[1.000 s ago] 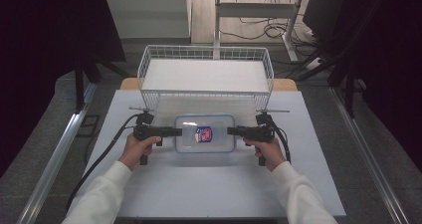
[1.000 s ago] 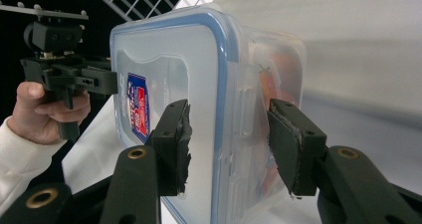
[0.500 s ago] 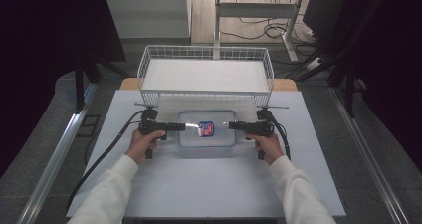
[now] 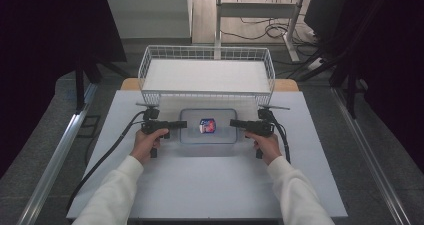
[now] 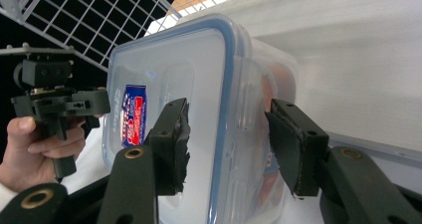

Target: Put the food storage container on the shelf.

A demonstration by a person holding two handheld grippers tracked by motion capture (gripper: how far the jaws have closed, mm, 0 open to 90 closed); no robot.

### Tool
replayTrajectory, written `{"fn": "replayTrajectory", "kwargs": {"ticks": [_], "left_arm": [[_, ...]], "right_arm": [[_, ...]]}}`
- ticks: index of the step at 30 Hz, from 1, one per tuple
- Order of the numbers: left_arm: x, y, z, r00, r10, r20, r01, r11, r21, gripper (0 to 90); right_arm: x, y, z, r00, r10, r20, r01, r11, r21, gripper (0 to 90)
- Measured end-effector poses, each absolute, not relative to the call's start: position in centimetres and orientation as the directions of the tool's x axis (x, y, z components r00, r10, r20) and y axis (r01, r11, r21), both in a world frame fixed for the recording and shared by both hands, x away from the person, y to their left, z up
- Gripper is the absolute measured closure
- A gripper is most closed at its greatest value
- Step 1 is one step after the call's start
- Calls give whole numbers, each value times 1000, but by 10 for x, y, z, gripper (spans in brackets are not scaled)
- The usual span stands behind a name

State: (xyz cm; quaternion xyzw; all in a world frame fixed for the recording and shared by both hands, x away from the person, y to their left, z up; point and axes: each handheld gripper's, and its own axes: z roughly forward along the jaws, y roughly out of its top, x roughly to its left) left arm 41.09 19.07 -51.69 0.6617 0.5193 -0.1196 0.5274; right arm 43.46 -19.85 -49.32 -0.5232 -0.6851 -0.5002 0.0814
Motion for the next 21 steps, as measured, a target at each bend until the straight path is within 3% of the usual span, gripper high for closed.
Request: {"fn": "replayTrajectory", "kwargs": {"ticks": [17, 21], "left_arm": [[412, 190, -519, 423, 586, -691, 795, 125, 593, 462], [404, 193, -510, 443, 638, -630, 771, 88, 631, 324]], "right_arm": [[433, -193, -494, -402, 684, 609, 779, -94, 620, 492], [425, -192, -487, -416, 732, 539, 742, -70, 667, 444]]}}
